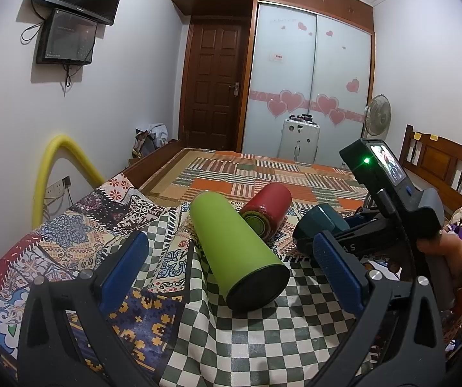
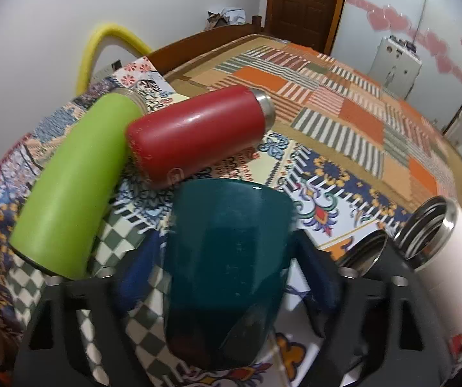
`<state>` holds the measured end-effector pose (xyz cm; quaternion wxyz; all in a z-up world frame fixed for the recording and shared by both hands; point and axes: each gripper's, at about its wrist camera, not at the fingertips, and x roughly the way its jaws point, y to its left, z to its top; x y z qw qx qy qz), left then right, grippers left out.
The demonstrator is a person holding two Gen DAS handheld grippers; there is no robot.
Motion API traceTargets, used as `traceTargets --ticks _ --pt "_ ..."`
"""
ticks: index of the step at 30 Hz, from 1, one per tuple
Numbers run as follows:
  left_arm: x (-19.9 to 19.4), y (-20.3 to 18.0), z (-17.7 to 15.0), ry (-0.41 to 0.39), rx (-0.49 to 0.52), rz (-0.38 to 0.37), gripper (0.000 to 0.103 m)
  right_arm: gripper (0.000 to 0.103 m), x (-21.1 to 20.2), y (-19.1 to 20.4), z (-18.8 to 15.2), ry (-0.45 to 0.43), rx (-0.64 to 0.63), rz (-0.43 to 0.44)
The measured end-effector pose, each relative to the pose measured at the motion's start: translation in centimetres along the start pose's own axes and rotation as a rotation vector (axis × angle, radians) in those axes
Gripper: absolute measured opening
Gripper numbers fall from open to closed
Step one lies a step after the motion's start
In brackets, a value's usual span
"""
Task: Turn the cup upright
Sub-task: 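Lift the dark green cup with the right tool and turn it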
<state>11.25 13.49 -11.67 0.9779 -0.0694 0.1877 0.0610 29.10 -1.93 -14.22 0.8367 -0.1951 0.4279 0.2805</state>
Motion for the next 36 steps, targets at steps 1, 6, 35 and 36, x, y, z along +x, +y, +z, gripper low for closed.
traceTargets --ticks 1,6,35,36 --pt "0.0 0.0 0.0 -0.001 0.001 0.000 0.103 0.073 0.0 -0.1 0.0 0.000 0.000 0.002" --pt "-0.2 -0.2 0.1 -0.012 0.010 0.004 0.103 0.073 -0.7 0.0 -0.4 -0.012 -0.013 0.018" --pt "-5.6 -5.9 1.7 -0.064 0.088 -0.039 0.103 0.072 -11.5 -2.0 -8.3 -0.159 0.033 0.047" --pt "-5.8 -6.2 1.7 -0.064 0.092 -0.043 0.103 0.072 -11.6 -2.0 -8.8 -0.157 0.031 0.045"
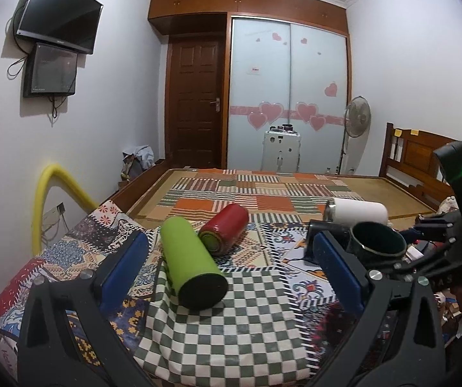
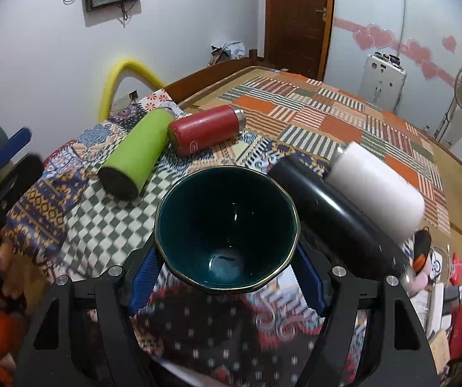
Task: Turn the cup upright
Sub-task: 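Lift the dark green cup with the right tool and turn it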
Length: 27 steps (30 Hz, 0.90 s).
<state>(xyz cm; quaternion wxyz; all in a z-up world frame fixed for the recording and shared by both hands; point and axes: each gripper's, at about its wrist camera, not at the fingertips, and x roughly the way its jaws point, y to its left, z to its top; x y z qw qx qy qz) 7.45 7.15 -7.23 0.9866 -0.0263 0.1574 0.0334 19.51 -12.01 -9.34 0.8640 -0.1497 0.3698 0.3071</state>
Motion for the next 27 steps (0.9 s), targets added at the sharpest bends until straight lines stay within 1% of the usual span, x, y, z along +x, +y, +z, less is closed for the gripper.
traceTargets --ticks 9,12,14,16,20,27 --pt "-0.8 -2.3 -0.3 0.012 0.021 -0.034 0.103 0.072 -0.9 0.1 -3.9 0.054 -0.007 0.002" --pt "-0.7 -2.6 -0.5 0.022 0.019 -0.038 0.103 0.072 -0.6 0.3 -4.5 0.067 -0.010 0.010" --pt "-0.6 -2.5 -0.6 0.028 0.016 -0.037 0.103 0.072 -0.2 0.3 -4.7 0.073 -0.010 0.021" --pt "-0.3 -2.3 -0.7 0.032 0.012 -0.035 0.103 0.072 0.1 0.5 -4.5 0.063 -0.020 0.015" --pt "0.2 -1.9 -0.8 0.041 0.004 -0.033 0.103 0.072 0.9 0.7 -3.9 0.045 -0.018 0.030" --pt "1.5 -1.4 -1.1 0.062 -0.006 -0.023 0.103 0.072 2.5 0.3 -2.4 0.006 0.020 0.053"
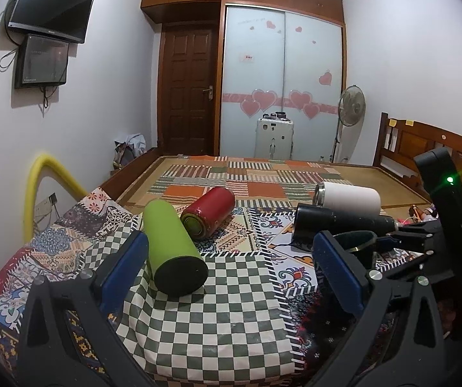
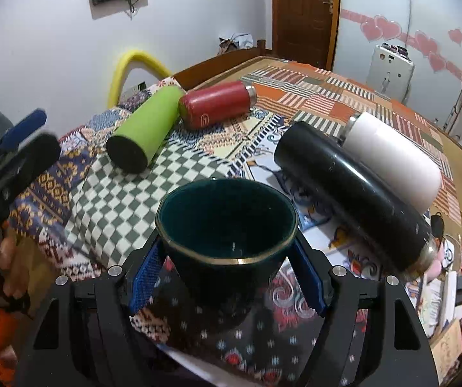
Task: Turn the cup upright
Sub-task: 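Lift the dark green cup with the right tool and turn it, then close the left tool on the cup while the right tool opens and releases it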
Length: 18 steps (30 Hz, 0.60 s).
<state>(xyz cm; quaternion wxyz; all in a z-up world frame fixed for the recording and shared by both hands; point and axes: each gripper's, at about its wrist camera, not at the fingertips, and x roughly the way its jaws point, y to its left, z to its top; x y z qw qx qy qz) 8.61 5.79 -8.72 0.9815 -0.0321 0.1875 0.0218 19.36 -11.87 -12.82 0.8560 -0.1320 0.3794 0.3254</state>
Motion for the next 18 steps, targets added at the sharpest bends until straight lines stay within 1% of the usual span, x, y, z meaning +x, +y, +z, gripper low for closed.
traceTargets --ticks 4,8,13,18 --pt "0.6 0.3 -0.2 0.013 -0.006 0.005 0.103 0.072 1.2 -0.6 0.8 -0.003 0.032 0.021" --pt "1.1 0.4 -0.4 0.024 -0.002 0.014 0.103 0.072 2.7 -0.8 1.2 0.013 0.044 0.037" --pt "1.8 0.3 -0.6 0.041 -0.001 0.019 0.103 0.071 4.5 -0.4 0.9 0.072 0.014 0.025" --pt "2.2 0.4 -0.7 0.062 -0.011 0.018 0.103 0.072 4.3 0.0 0.7 0.060 -0.012 0.018"
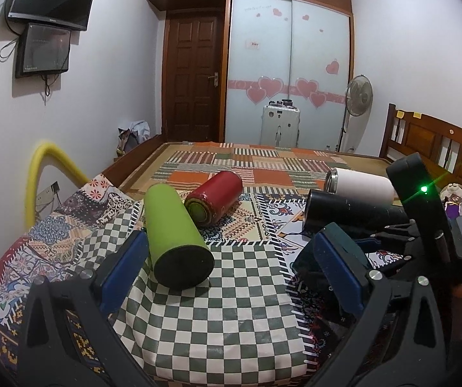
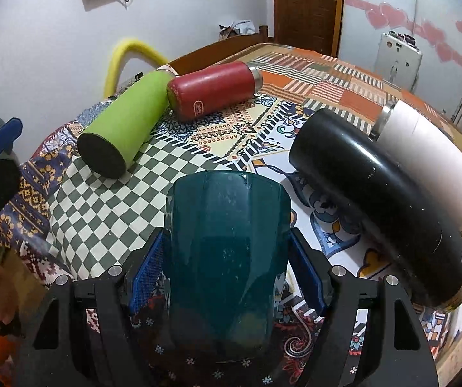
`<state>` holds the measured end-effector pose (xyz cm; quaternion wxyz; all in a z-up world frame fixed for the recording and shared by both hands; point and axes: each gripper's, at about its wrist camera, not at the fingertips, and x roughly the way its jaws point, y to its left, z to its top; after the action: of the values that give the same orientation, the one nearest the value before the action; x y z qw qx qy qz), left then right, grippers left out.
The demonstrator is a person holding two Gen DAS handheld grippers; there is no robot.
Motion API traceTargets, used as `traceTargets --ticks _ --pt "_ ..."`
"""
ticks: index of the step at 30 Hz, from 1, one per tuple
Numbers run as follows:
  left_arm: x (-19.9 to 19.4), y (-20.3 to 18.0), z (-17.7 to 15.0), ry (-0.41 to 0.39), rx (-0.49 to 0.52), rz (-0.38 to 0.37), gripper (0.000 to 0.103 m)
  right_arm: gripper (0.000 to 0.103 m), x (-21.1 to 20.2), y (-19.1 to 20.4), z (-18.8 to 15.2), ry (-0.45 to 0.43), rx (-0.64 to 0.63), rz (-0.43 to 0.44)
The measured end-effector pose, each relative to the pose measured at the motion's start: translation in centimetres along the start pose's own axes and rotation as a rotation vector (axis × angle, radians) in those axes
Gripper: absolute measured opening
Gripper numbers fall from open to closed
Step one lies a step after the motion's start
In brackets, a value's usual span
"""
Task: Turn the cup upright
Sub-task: 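Close the left tool on the cup while the right tool opens and releases it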
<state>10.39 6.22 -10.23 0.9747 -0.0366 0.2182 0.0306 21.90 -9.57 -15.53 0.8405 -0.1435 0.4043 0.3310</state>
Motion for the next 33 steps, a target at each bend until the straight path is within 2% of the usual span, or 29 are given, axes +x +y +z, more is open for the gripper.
traceTargets --ticks 5,8,18,22,26,29,33 --pt "-0.3 -0.5 0.2 0.007 0.007 -0.008 0.103 0.072 -0.4 -0.3 0.0 0.002 0.019 0.007" --pt "-0.5 -1.1 0.4 0.004 0.026 -0.003 0.103 0.076 -1.3 -0.7 -0.3 -0.021 0.028 0.024" --pt "-0.3 -4.4 1.3 0.057 0.037 -0.021 0.103 0.079 -8.4 -3.0 -2.5 -0.186 0.041 -0.063" --pt "0.8 -5.9 1.1 0.121 0.035 -0.046 0.103 0.081 -11.2 -4.3 -3.9 -0.248 0.051 -0.119" --pt "2.4 -7.3 0.6 0.202 0.024 -0.070 0.103 0.082 -12.3 -5.4 -4.9 -0.272 0.067 -0.135" --pt "4.1 -8.1 -0.1 0.288 0.016 -0.075 0.098 0.082 -12.8 -5.9 -5.7 -0.290 0.071 -0.157" --pt "6.2 -7.9 -0.9 0.396 -0.066 -0.122 0.094 0.082 -13.0 -6.7 -6.5 -0.308 0.076 -0.165"
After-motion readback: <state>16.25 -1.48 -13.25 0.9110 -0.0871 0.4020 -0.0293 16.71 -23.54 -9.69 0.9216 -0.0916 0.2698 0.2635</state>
